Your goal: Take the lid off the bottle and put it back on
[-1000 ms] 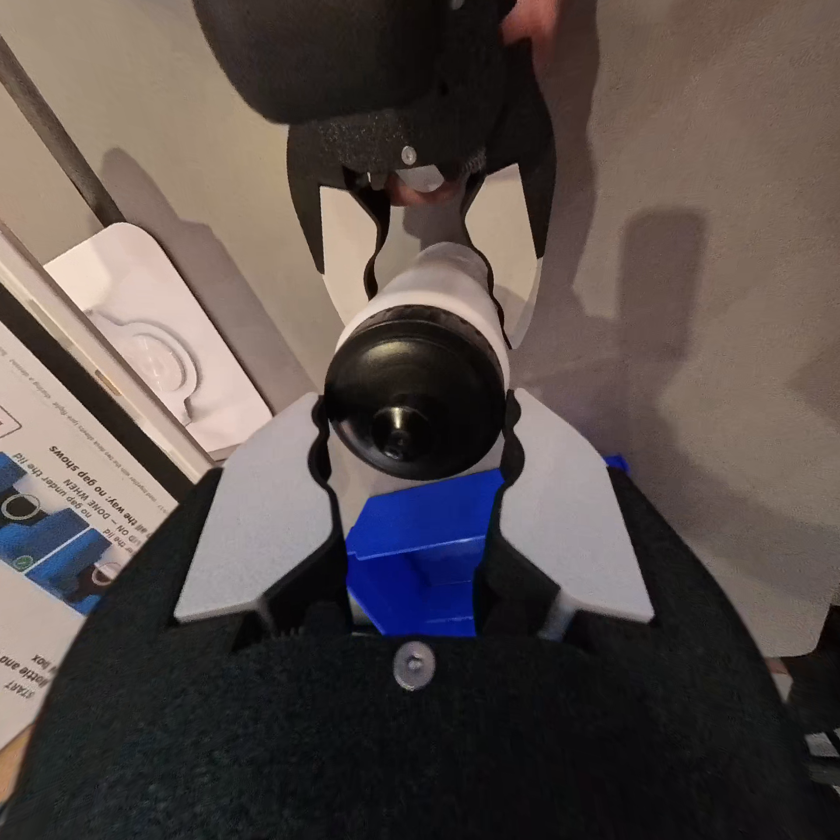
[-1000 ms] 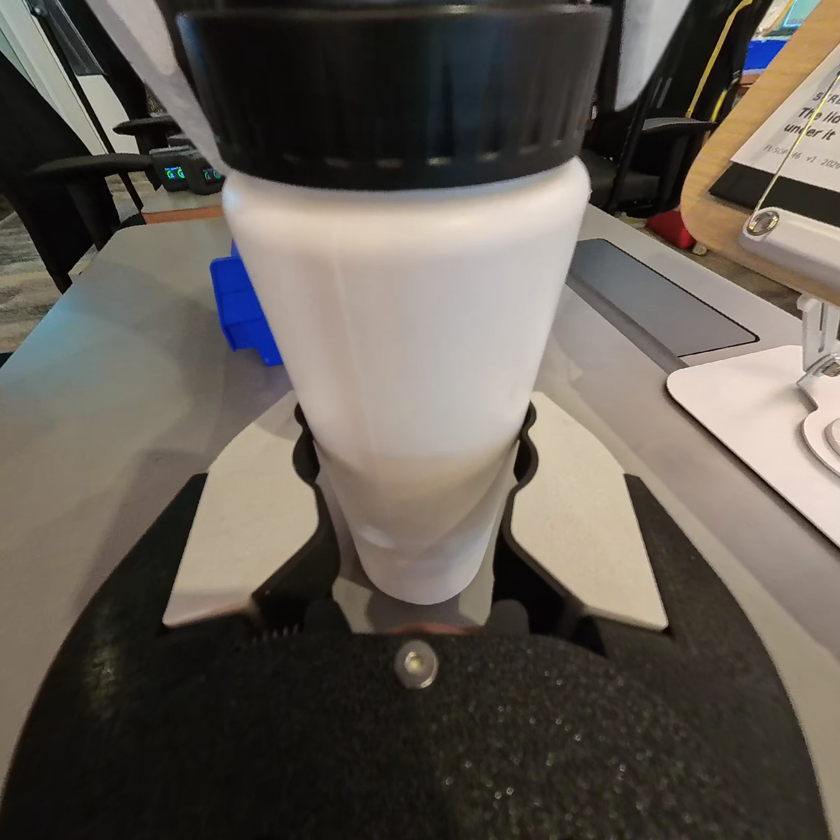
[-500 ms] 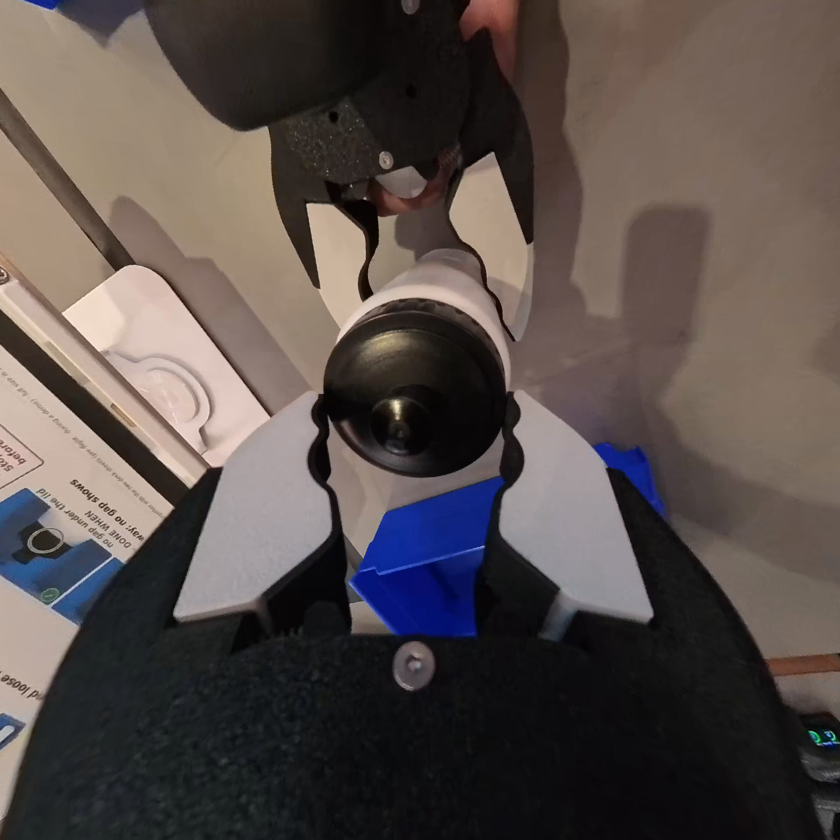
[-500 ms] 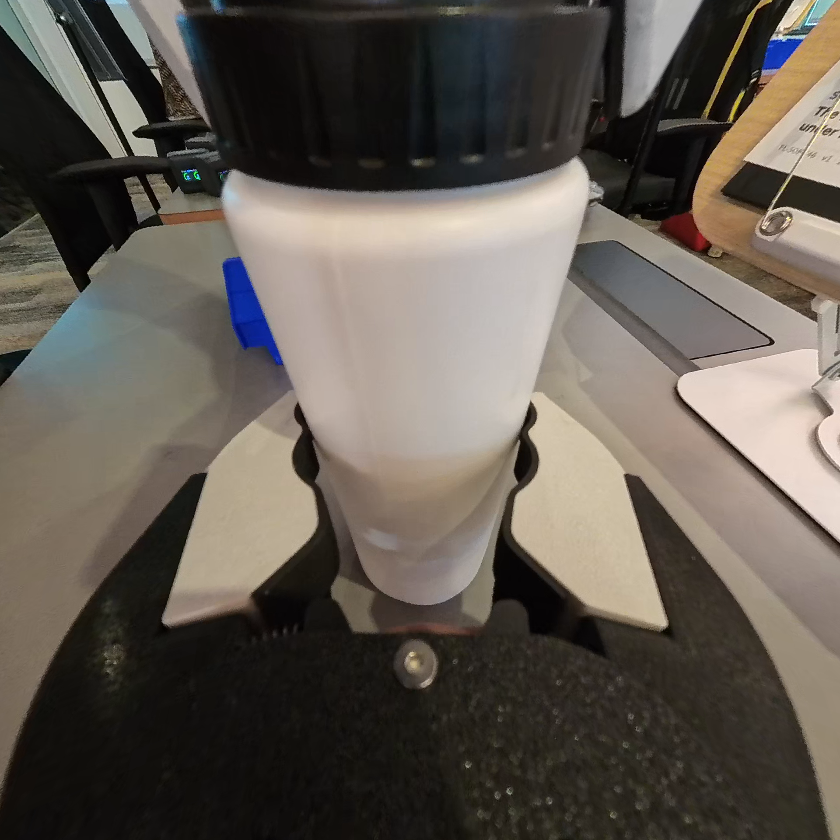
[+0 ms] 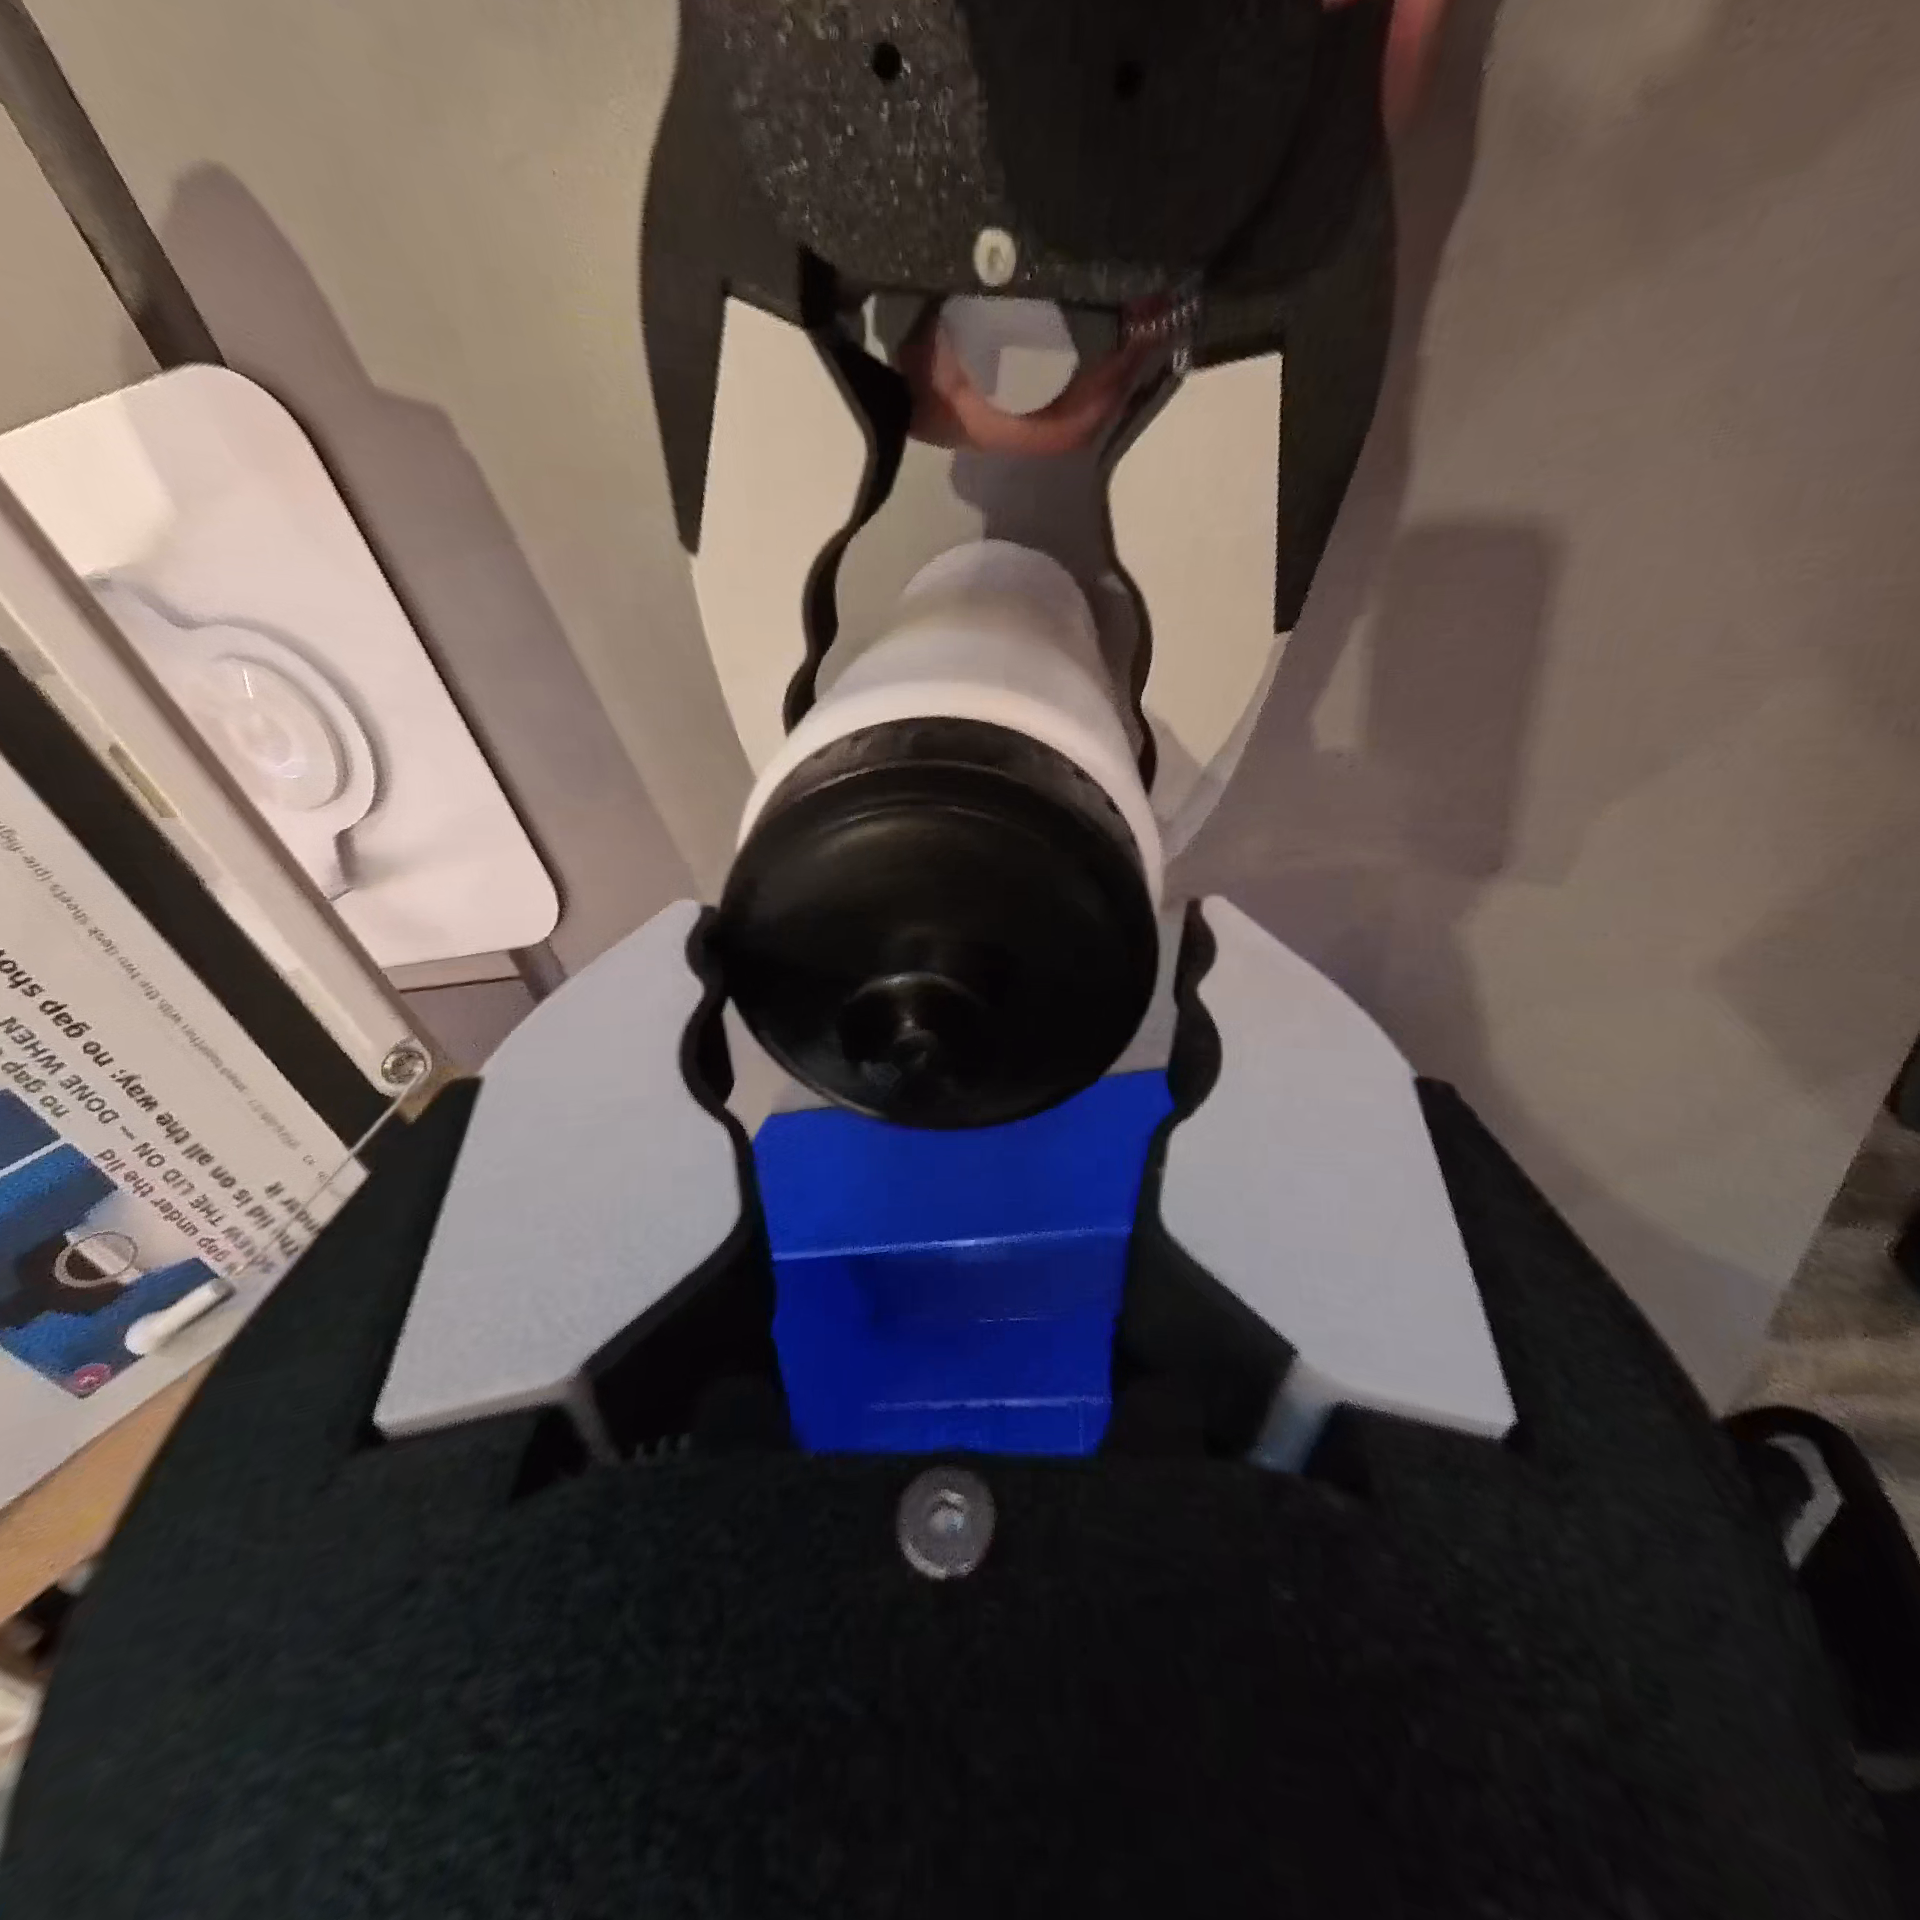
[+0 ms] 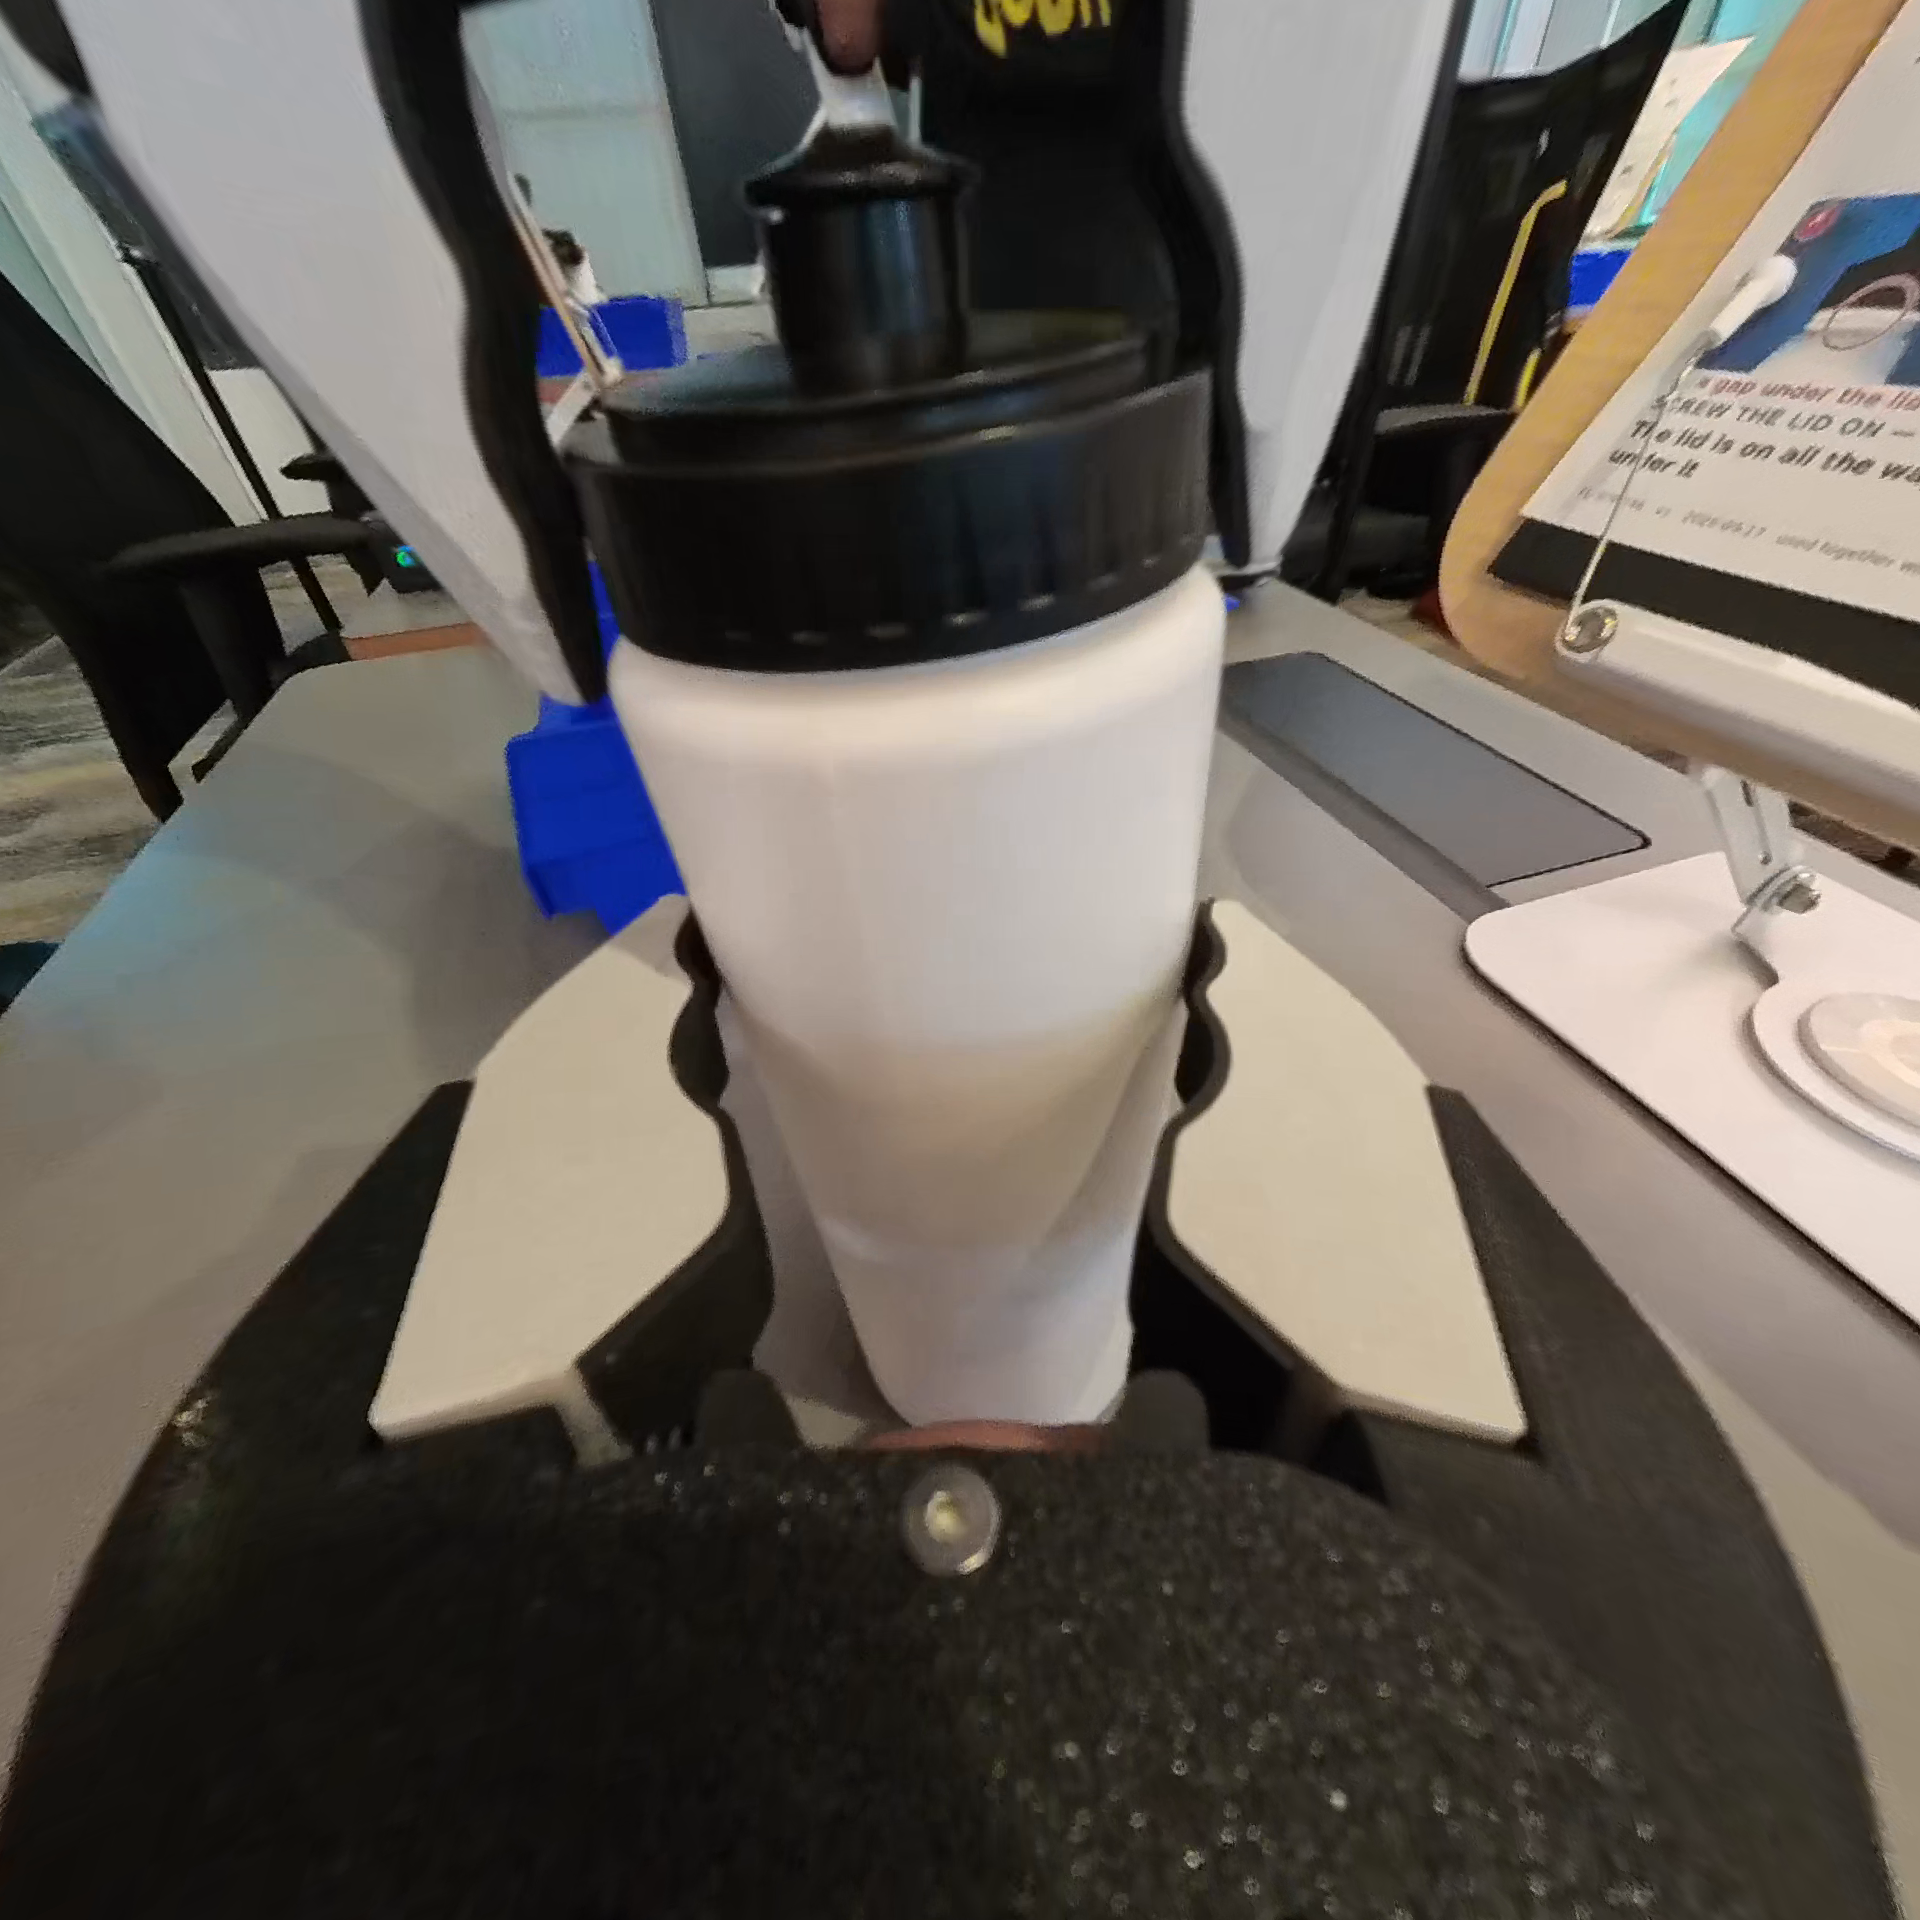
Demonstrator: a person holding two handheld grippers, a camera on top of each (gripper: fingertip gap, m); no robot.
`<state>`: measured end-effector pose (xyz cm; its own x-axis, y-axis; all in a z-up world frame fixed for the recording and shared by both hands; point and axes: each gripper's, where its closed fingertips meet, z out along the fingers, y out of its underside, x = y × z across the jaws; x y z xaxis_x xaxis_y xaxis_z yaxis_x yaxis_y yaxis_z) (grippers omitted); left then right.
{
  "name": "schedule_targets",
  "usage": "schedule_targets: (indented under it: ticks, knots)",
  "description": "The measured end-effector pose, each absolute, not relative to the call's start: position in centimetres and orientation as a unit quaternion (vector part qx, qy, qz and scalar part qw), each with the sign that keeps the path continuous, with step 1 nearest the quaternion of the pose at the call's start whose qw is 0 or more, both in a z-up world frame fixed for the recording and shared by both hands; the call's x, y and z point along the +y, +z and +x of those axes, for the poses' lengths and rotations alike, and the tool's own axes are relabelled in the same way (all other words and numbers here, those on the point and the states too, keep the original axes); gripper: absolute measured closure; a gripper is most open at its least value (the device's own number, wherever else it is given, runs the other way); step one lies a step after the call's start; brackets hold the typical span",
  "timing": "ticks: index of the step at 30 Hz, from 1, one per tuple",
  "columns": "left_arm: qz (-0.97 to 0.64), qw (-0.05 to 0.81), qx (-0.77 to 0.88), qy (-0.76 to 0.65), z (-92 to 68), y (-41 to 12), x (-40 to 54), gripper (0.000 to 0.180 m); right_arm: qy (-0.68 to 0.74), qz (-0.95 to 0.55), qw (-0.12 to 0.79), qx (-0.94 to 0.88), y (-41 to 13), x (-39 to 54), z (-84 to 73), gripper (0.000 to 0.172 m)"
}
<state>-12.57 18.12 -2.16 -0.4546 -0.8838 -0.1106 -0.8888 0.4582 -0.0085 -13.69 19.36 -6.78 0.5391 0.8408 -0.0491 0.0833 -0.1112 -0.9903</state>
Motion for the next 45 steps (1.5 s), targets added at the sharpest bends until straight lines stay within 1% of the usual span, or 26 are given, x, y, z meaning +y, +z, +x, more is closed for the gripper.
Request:
schedule_targets:
  ticks: [4,8,16,20,23,26,27,28,30,31,33,34,36,40,42,45]
  knots:
    - [-0.539,0.041,0.841,-0.009,-12.4,-1.5,17.6,0.107,0.334,-0.659,0.571,-0.357,-6.8,19.1,-13.9,0.086]
    - [-0.518,0.042,0.854,-0.003,-12.3,-1.7,17.7,0.106,0.342,-0.664,0.558,-0.361,-6.9,18.9,-13.9,0.087]
    - [-0.407,0.015,0.913,0.037,-12.5,-1.7,18.1,0.106,0.35,-0.663,0.552,-0.364,-7.0,18.9,-13.8,0.088]
    - [-0.41,0.015,0.911,0.044,-12.4,-1.6,18.0,0.106,0.349,-0.665,0.55,-0.365,-7.0,18.9,-13.8,0.087]
    - [-0.417,0.031,0.908,0.029,-12.4,-1.6,17.8,0.106,0.349,-0.662,0.551,-0.37,-6.9,18.7,-13.8,0.087]
    - [-0.459,0.035,0.888,0.021,-12.4,-1.1,18.0,0.105,0.348,-0.665,0.549,-0.369,-7.0,18.7,-13.8,0.087]
    - [-0.487,0.039,0.873,0.017,-12.3,-0.7,18.2,0.097,0.348,-0.665,0.55,-0.367,-7.0,18.8,-13.8,0.087]
    - [-0.525,0.046,0.85,0.017,-12.1,-0.4,18.8,0.095,0.349,-0.664,0.551,-0.366,-7.0,18.8,-13.8,0.087]
    - [-0.635,0.051,0.771,0.012,-12.2,-0.1,19.9,0.081,0.347,-0.668,0.551,-0.359,-7.0,19.1,-13.6,0.087]
    - [-0.686,0.051,0.725,-0.016,-12.1,0.0,19.6,0.08,0.345,-0.669,0.552,-0.358,-7.0,19.1,-13.6,0.087]
    - [-0.747,0.059,0.653,-0.107,-11.7,0.7,17.9,0.093,0.339,-0.669,0.555,-0.36,-7.0,19.1,-13.7,0.087]
    - [-0.768,0.068,0.623,-0.131,-11.8,1.0,17.4,0.098,0.337,-0.67,0.556,-0.359,-7.0,19.2,-13.7,0.087]
    - [-0.796,0.105,0.584,-0.122,-12.7,0.9,17.2,0.095,0.335,-0.671,0.557,-0.357,-7.0,19.2,-13.8,0.087]
    - [-0.825,0.182,0.531,-0.072,-13.6,0.0,18.2,0.098,0.329,-0.671,0.558,-0.36,-6.9,19.2,-14.0,0.087]
    - [-0.832,0.193,0.516,-0.07,-13.4,-0.4,18.4,0.094,0.325,-0.674,0.557,-0.36,-7.0,19.2,-14.0,0.087]
    - [-0.833,0.181,0.52,-0.061,-13.2,-1.1,18.3,0.094,0.319,-0.678,0.554,-0.362,-7.0,19.2,-14.0,0.087]
